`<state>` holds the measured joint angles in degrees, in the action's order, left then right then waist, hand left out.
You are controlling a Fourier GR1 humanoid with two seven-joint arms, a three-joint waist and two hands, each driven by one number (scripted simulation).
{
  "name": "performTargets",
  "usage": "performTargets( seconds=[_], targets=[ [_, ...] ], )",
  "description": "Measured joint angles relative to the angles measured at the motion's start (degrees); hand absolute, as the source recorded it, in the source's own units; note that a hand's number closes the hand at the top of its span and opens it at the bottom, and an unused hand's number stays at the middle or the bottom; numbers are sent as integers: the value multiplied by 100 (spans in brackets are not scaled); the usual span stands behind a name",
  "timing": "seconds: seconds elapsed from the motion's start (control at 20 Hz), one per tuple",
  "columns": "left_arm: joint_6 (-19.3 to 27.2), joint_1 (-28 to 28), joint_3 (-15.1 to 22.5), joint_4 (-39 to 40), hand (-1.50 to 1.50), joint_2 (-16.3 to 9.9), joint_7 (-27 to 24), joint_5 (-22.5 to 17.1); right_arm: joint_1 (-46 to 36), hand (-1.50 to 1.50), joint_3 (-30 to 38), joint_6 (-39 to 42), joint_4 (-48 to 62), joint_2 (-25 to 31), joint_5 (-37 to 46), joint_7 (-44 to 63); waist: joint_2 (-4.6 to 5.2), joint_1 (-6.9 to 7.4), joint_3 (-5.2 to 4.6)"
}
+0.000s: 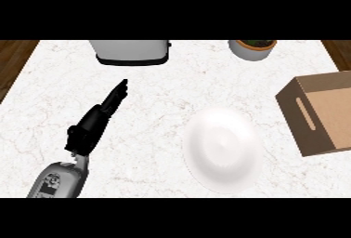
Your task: Pick the eggplant from the plate and place it in the cardboard box
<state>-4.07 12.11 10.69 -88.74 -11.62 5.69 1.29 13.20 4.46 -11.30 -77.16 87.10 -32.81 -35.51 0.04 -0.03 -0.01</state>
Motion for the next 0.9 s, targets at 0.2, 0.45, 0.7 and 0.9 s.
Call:
performTargets(
  seconds=[0.2, 0.45, 0.7, 0.9],
  targets=[
    [-64, 179, -40, 303, 0, 105, -151, 42, -610, 150, -336, -115, 206, -265, 588, 313, 28, 109, 1],
    [-132, 201, -14, 264, 0, 165, -151, 105, -1468, 150, -872, -166, 624, -738, 1499, 598, 45, 204, 3],
    [-183, 198, -14, 174, 0, 221, -54, 119, -2325, 150, -1415, -81, 1191, -1480, 2314, 917, 52, 250, 4],
    [-144, 237, 27, 228, 0, 316, -25, 181, -2856, -150, -1624, 430, 1929, -2046, 2401, 1100, 65, 282, 9]
  ],
)
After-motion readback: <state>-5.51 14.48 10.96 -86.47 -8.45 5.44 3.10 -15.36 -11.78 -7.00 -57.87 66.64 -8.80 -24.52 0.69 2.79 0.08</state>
